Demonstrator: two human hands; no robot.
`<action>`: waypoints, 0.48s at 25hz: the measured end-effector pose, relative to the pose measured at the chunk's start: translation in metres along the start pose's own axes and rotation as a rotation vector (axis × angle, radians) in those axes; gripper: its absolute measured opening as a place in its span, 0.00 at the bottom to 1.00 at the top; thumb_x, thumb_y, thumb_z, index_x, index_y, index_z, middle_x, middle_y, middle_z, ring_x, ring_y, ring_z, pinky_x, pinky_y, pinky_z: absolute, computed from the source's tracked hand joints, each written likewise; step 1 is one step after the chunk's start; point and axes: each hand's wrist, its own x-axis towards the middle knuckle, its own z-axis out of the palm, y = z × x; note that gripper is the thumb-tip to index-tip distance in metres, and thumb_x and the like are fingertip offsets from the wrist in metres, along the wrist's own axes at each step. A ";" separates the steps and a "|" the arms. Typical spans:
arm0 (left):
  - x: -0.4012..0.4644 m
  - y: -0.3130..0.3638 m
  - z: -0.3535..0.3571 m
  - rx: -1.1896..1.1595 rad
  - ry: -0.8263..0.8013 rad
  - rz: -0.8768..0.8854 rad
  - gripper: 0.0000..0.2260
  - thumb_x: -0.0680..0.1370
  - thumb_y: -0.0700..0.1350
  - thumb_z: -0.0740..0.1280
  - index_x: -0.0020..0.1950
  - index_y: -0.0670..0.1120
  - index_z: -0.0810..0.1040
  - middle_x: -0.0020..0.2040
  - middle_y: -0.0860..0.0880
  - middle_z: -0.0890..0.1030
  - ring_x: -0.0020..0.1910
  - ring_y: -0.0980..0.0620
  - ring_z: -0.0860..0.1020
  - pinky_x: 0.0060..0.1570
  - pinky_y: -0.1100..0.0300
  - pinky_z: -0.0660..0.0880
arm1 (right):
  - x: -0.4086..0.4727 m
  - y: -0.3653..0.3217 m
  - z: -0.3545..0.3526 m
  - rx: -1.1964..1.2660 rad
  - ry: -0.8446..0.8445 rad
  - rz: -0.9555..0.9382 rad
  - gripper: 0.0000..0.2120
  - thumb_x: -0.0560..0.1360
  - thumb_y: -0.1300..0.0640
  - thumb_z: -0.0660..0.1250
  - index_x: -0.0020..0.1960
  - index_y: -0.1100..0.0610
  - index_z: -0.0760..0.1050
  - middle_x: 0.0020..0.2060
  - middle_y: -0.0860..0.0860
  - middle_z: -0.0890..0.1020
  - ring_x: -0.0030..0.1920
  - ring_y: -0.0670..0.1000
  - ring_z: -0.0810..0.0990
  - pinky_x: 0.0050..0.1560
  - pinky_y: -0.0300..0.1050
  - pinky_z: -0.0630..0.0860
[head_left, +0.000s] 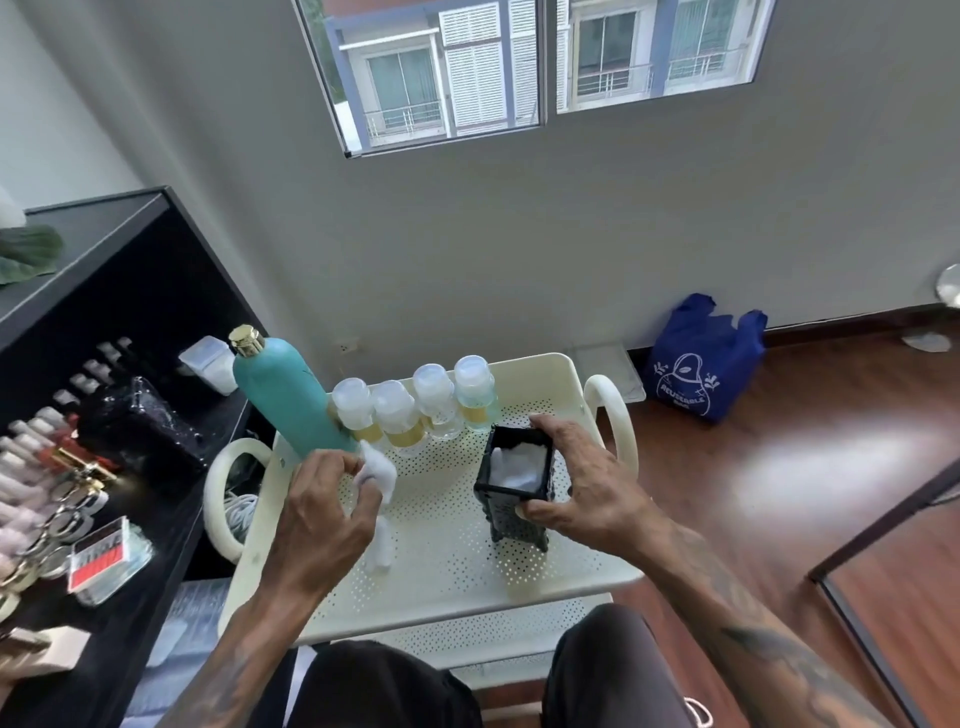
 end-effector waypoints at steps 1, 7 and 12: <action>0.002 0.012 0.000 -0.046 0.011 0.050 0.04 0.76 0.42 0.71 0.49 0.47 0.77 0.46 0.51 0.80 0.46 0.53 0.78 0.46 0.61 0.74 | 0.000 0.000 0.001 -0.002 0.004 -0.003 0.44 0.68 0.49 0.74 0.76 0.46 0.53 0.73 0.45 0.64 0.71 0.46 0.65 0.69 0.37 0.57; 0.030 0.085 0.026 -0.056 0.060 0.489 0.04 0.74 0.38 0.72 0.47 0.44 0.81 0.45 0.49 0.83 0.46 0.48 0.80 0.49 0.54 0.76 | 0.000 -0.003 0.000 -0.020 0.032 -0.012 0.42 0.67 0.51 0.74 0.75 0.47 0.57 0.69 0.44 0.68 0.68 0.45 0.67 0.68 0.38 0.62; 0.046 0.086 0.049 0.225 -0.245 0.641 0.05 0.75 0.40 0.69 0.47 0.48 0.83 0.48 0.53 0.85 0.49 0.48 0.77 0.48 0.52 0.72 | 0.000 -0.004 0.000 -0.010 0.033 -0.013 0.41 0.66 0.50 0.74 0.74 0.47 0.58 0.68 0.44 0.69 0.66 0.45 0.69 0.67 0.38 0.64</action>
